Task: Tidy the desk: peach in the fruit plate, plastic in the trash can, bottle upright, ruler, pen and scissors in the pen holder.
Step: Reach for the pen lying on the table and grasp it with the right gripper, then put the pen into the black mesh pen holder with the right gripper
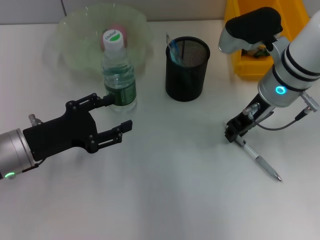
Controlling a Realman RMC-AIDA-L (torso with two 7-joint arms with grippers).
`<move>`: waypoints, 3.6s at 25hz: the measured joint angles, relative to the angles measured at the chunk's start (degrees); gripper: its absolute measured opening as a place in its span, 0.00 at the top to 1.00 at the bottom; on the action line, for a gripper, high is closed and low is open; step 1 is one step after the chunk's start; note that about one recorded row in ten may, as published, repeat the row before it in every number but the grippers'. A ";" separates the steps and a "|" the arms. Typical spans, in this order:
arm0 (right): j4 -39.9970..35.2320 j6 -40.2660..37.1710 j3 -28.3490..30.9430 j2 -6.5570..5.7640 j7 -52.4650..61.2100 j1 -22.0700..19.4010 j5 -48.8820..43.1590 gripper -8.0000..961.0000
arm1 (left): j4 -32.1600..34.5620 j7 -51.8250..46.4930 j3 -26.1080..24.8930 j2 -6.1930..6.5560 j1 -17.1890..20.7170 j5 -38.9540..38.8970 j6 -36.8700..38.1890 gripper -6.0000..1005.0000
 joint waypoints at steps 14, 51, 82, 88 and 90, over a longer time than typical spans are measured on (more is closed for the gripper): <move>0.00 -0.32 -0.16 0.00 0.02 0.26 0.09 0.78 | 0.00 0.00 -0.09 0.00 0.03 0.00 -0.16 0.25; -31.07 2.13 -0.82 -0.14 -0.31 -9.48 1.98 0.87 | 0.00 0.00 -0.50 0.01 0.67 -2.19 0.58 0.25; -33.46 36.13 -4.35 -0.15 -22.33 -23.51 25.28 0.87 | -0.09 -0.65 -1.07 0.00 2.69 -3.26 3.44 0.25; -30.12 42.76 -7.26 -0.14 -22.58 -23.12 27.15 0.87 | -0.33 -0.69 -1.05 0.00 2.62 -3.46 3.16 0.25; -27.99 45.34 -8.67 -0.15 -23.01 -22.70 28.15 0.87 | -0.62 -0.68 -1.05 0.00 2.50 -3.64 3.06 0.25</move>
